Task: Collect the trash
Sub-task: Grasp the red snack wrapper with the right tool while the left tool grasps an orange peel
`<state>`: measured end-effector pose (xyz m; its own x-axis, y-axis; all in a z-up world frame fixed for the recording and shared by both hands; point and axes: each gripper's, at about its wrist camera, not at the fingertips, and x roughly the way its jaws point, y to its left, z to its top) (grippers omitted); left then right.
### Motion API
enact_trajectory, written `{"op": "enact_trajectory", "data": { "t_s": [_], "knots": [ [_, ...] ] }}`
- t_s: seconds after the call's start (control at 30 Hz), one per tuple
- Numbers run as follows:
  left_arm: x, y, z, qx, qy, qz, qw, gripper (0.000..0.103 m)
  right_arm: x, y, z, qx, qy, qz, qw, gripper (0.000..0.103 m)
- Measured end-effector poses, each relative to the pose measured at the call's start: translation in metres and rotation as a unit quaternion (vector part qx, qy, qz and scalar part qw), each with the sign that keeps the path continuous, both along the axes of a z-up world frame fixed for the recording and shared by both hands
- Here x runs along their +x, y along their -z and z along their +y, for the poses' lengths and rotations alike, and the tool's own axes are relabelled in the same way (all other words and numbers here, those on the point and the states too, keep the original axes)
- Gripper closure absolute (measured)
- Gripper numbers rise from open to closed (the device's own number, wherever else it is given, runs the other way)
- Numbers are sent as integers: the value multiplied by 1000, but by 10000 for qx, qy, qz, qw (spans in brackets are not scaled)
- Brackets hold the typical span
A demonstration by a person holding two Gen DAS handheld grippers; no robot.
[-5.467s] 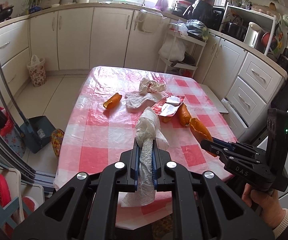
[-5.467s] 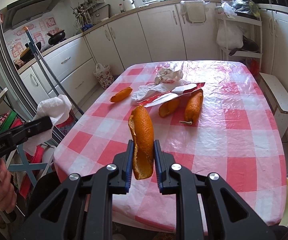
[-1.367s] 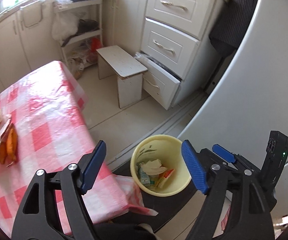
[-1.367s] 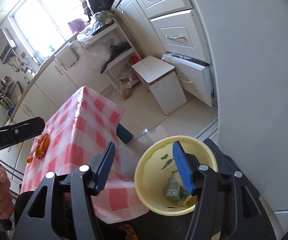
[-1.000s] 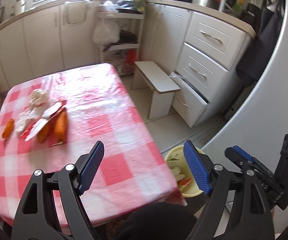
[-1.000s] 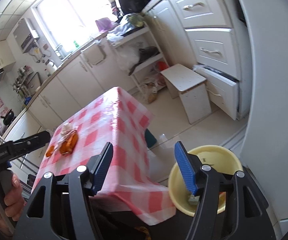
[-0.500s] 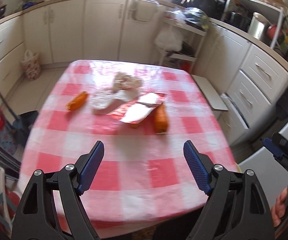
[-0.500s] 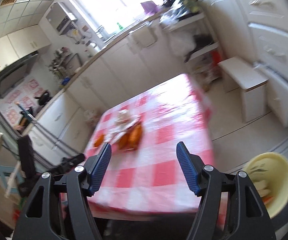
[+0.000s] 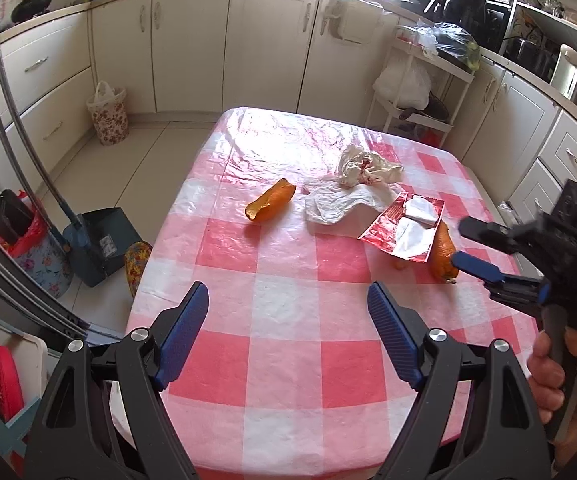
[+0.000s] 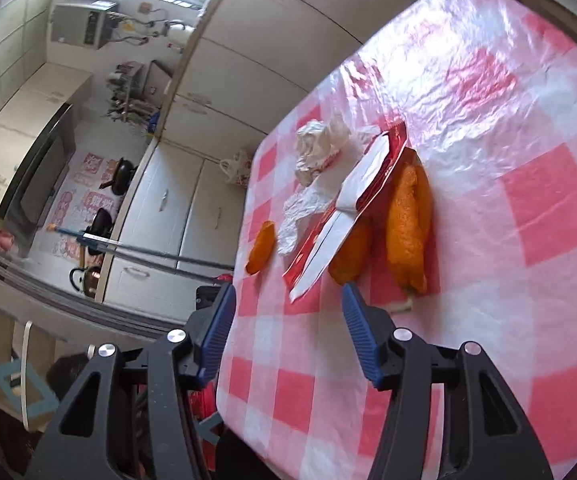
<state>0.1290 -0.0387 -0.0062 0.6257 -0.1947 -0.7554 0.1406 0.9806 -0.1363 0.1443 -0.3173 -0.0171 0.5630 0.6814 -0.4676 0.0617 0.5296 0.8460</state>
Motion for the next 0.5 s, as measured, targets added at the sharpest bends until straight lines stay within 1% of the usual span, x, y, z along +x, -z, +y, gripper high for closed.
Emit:
{"op": "enact_trajectory", "data": {
  "t_s": [0.13,0.23,0.27,0.33,0.37,0.4,0.5],
  "knots": [
    [11,7,-5,131,165,-34,9998,25,14,9,-13,112,265,239,9993,52],
    [27,13,-10,323,302,-68,9990,25,23,11,-18,106,370,331,9987,57],
    [34,16,-12,407,315,-63,9987,25,25,12,-18,94,399,343,9986,61],
    [48,21,-12,465,318,-46,9984,25,27,13,-22,70,453,347,9983,71],
    [57,23,-12,521,306,-45,9982,25,32,15,-23,89,460,354,9983,86],
    [66,26,-13,596,295,-42,9978,25,33,17,-25,123,472,356,9982,97],
    [94,37,-17,862,272,19,9959,25,30,15,-29,149,445,215,9987,101]
  ]
}}
